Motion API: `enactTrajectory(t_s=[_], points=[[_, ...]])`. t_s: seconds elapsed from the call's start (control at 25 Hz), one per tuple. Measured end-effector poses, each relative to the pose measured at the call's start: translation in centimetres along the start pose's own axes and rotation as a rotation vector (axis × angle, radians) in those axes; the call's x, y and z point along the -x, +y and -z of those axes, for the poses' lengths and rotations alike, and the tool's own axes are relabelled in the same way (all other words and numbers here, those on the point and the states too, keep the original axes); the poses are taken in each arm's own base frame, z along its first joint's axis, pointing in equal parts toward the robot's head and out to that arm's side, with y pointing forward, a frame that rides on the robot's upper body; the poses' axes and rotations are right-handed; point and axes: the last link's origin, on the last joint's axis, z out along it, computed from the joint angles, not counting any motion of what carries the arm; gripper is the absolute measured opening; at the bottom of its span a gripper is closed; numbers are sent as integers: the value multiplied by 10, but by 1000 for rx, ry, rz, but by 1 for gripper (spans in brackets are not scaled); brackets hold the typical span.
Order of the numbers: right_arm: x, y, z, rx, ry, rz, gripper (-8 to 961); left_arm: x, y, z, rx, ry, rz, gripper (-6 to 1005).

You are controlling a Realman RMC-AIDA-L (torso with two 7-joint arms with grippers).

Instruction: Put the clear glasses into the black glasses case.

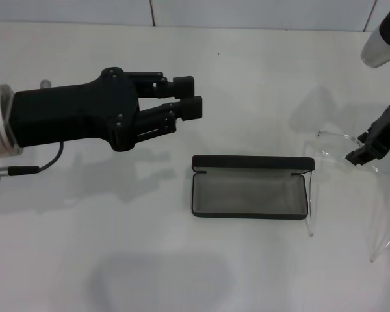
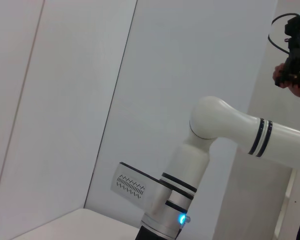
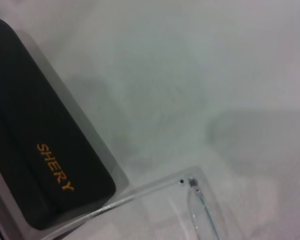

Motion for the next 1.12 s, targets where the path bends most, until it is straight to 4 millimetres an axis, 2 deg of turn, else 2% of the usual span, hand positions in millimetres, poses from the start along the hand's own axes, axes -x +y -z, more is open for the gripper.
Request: enactTrajectory(t_s=[0.48, 0.72, 0.8, 1.12], points=[[-1, 0, -2, 5, 4, 0, 362, -1, -2, 0, -4, 6, 3, 352], [-1, 2, -3, 7, 18, 20, 235, 2, -4, 2, -14, 11, 16, 351], [-2, 2, -3, 6, 18, 20, 125, 2, -5, 4, -22, 18, 20, 351], [-10, 1, 6, 11, 26, 26, 124, 3, -4, 7, -26, 22, 28, 349]])
